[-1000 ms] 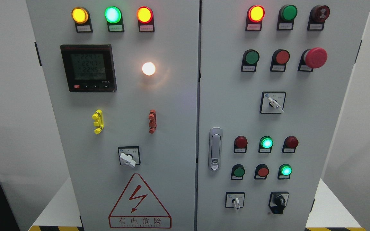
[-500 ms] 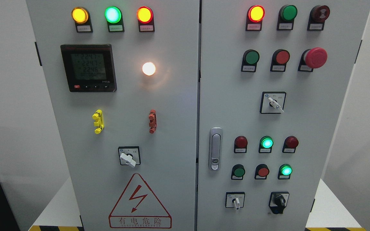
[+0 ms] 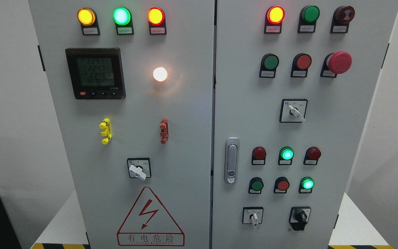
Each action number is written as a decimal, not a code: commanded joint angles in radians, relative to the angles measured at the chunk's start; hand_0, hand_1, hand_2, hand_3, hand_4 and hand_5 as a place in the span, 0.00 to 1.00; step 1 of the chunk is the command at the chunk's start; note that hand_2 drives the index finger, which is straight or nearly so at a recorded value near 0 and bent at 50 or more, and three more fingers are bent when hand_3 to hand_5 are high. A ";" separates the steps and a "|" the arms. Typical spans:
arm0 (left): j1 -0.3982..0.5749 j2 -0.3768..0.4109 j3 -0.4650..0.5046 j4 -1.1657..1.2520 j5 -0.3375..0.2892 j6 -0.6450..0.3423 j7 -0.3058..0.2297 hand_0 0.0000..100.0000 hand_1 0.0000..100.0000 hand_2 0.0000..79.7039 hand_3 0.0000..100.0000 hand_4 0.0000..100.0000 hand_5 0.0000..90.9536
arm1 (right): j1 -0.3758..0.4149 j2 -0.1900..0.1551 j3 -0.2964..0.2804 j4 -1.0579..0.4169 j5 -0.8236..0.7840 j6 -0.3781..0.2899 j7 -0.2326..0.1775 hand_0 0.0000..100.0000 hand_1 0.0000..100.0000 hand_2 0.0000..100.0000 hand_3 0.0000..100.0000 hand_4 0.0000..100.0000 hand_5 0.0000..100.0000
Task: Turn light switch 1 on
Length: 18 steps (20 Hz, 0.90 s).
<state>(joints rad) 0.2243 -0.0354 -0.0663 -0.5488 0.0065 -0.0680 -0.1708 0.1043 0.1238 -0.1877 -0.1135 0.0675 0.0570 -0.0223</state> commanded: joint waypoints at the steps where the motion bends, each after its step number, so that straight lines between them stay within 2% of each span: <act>1: -0.054 -0.014 0.008 0.388 0.018 0.023 -0.013 0.26 0.00 0.00 0.00 0.00 0.00 | 0.000 -0.001 0.001 0.000 0.000 0.000 0.001 0.00 0.00 0.00 0.00 0.00 0.00; 5: -0.062 -0.015 0.007 0.388 0.017 0.082 0.017 0.25 0.00 0.00 0.00 0.00 0.00 | 0.000 0.000 0.001 0.000 0.000 0.000 -0.001 0.00 0.00 0.00 0.00 0.00 0.00; 18: -0.095 -0.024 0.007 0.386 0.013 0.082 0.033 0.25 0.00 0.00 0.00 0.00 0.00 | 0.000 -0.001 0.001 0.000 0.000 0.000 0.001 0.00 0.00 0.00 0.00 0.00 0.00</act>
<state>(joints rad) 0.1412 -0.0534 -0.0607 -0.2388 0.0002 0.0134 -0.1387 0.1043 0.1238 -0.1876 -0.1135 0.0675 0.0571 -0.0223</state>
